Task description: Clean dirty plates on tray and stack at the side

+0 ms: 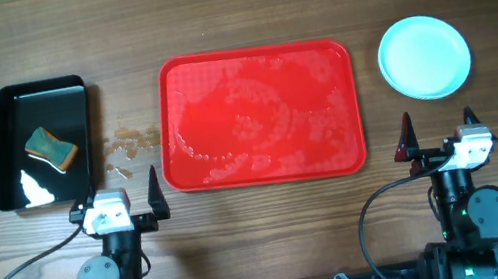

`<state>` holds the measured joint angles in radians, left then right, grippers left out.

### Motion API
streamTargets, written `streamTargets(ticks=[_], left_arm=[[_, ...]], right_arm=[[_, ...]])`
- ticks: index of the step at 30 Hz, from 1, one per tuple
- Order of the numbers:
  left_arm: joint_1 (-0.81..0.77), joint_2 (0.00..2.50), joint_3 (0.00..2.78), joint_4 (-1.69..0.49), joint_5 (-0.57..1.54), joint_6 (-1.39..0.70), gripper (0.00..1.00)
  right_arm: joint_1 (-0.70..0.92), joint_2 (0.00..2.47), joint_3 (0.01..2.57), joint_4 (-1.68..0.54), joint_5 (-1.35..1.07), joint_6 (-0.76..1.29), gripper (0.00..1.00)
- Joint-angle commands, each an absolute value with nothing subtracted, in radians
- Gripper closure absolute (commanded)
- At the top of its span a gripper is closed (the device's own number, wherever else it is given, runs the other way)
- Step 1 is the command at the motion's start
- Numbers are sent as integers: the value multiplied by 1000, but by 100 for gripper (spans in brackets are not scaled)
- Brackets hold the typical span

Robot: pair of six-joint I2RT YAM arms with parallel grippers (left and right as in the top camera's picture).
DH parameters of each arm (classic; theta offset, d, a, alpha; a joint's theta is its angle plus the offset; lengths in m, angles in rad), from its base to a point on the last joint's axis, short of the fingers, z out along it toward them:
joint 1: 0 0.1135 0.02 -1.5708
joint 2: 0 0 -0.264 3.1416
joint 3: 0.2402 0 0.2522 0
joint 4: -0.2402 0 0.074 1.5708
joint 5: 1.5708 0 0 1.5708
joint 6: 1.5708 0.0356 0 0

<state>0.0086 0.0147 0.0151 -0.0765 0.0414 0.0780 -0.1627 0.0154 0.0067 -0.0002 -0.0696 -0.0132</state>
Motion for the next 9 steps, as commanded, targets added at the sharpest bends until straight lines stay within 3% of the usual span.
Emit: streamTargets(ticks=[1, 9], left_arm=[[15, 5, 6, -76, 27, 97, 0], [15, 5, 6, -76, 26, 97, 0]], right_arm=[[-168, 3, 5, 1, -59, -11, 1], [-168, 3, 5, 1, -59, -11, 0]])
